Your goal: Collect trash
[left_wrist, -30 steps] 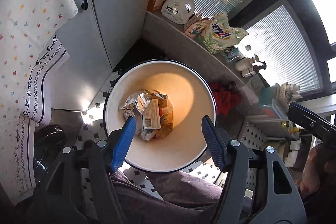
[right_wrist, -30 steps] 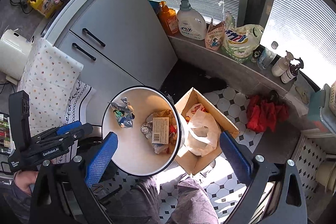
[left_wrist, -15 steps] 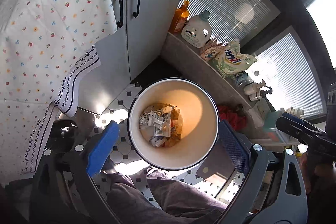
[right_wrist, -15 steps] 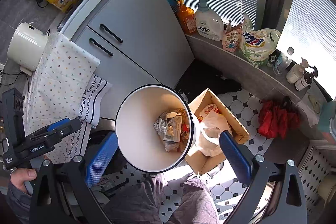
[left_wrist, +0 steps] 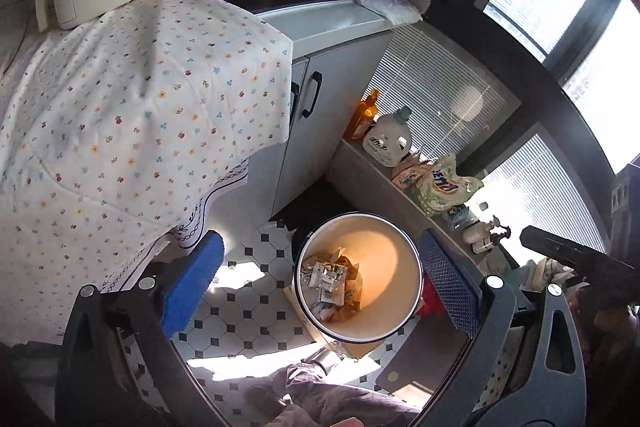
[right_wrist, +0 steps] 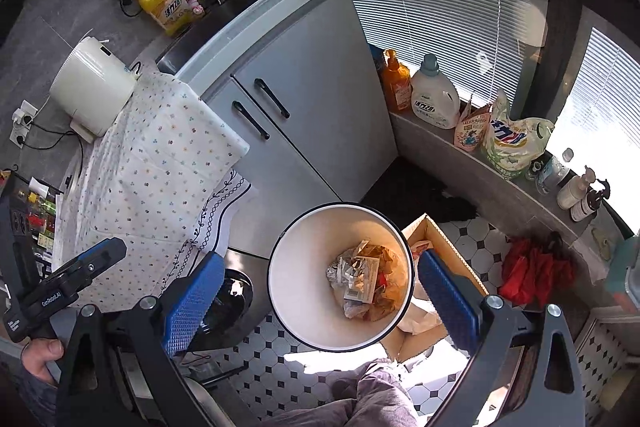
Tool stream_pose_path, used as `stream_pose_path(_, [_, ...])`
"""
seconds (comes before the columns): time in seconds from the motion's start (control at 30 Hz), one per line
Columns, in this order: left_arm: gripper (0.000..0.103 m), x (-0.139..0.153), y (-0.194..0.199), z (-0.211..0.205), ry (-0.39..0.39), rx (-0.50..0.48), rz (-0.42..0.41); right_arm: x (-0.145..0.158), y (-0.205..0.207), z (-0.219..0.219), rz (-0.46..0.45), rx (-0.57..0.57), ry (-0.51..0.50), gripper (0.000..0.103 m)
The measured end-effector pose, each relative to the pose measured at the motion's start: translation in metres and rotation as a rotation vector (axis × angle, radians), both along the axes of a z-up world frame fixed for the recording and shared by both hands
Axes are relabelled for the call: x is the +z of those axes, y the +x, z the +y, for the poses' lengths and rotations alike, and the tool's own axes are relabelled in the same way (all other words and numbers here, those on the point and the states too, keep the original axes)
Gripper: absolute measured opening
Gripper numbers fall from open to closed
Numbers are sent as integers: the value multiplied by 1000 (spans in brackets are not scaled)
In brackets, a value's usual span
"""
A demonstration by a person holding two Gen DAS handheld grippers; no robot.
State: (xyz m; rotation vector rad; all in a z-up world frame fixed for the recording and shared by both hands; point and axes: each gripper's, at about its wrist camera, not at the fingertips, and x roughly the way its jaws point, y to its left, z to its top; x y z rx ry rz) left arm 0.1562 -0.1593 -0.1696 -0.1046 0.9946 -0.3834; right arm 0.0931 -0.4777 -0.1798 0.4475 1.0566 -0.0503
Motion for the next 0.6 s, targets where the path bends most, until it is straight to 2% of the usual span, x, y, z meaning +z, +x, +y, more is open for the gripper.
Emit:
stream_pose_path(0.13, [97,24,-24,37,-48,51,-53,25,-8,27,-42,32,-19,95])
stream_pose_path(0.37, [97,55,-75,84,-58,78,-126,63,-32,73,-108,62,-38,95])
stream_pose_path(0.6, [97,90,-117,108,-30,75,-224,100,-74,110,-174,100,-82,95])
